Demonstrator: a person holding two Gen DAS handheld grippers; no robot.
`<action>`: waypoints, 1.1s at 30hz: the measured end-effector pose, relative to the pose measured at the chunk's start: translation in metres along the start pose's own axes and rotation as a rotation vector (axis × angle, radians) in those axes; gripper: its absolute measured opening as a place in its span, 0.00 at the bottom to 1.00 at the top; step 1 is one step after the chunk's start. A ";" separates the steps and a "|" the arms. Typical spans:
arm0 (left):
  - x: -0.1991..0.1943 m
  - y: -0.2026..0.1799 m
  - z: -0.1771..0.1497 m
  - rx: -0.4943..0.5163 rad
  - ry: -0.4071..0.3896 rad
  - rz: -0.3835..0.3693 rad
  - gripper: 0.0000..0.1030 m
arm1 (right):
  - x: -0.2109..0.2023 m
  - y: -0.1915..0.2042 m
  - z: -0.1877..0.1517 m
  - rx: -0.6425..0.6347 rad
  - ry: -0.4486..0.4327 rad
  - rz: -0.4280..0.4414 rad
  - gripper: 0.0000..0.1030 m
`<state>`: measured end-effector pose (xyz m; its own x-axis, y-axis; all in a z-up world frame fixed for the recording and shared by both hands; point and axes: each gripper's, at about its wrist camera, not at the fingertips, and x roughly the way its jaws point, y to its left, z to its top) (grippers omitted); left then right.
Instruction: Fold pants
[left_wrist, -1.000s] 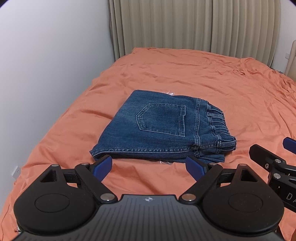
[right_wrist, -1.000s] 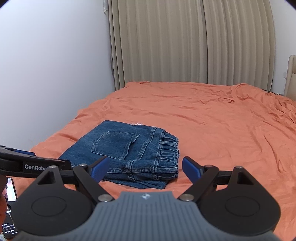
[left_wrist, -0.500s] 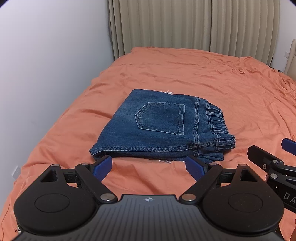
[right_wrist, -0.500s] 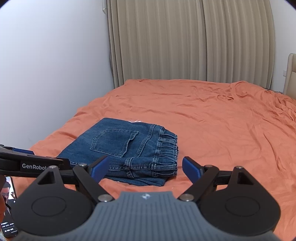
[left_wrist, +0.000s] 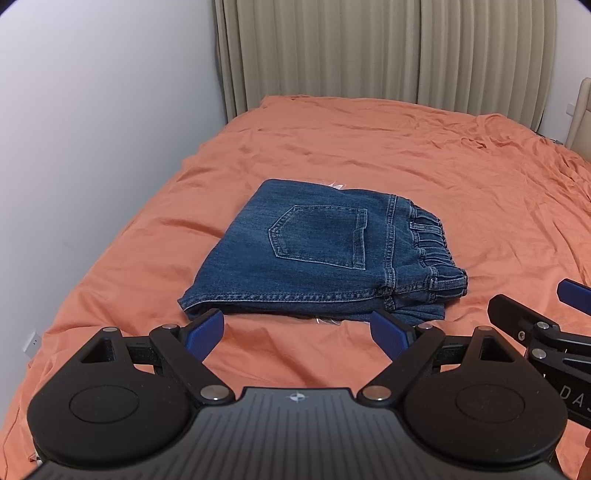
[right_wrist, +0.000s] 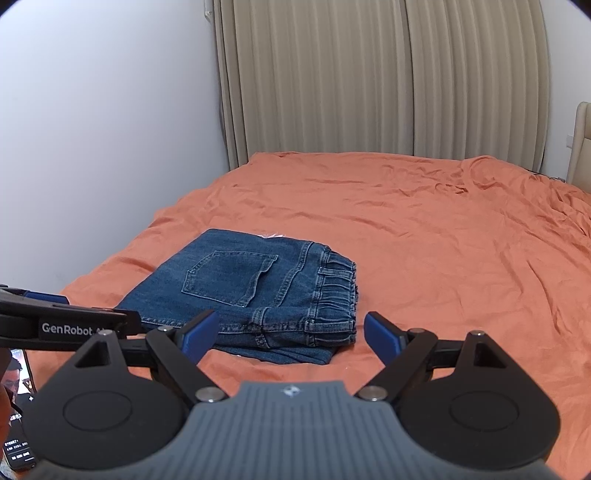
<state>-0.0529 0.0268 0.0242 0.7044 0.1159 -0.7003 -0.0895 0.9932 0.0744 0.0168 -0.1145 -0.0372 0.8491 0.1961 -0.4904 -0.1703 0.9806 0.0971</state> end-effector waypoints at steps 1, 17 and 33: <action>0.000 0.000 0.000 0.001 0.001 -0.001 1.00 | 0.000 0.000 0.000 0.001 0.001 0.001 0.80; -0.002 0.006 0.002 0.025 -0.041 0.009 1.00 | 0.002 -0.004 -0.003 0.008 0.019 0.010 0.80; -0.008 0.010 0.003 0.034 -0.105 0.043 1.00 | 0.002 -0.002 -0.004 0.000 0.026 0.019 0.81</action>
<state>-0.0572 0.0362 0.0331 0.7705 0.1572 -0.6177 -0.0985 0.9868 0.1282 0.0170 -0.1162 -0.0422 0.8325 0.2147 -0.5107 -0.1865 0.9767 0.1066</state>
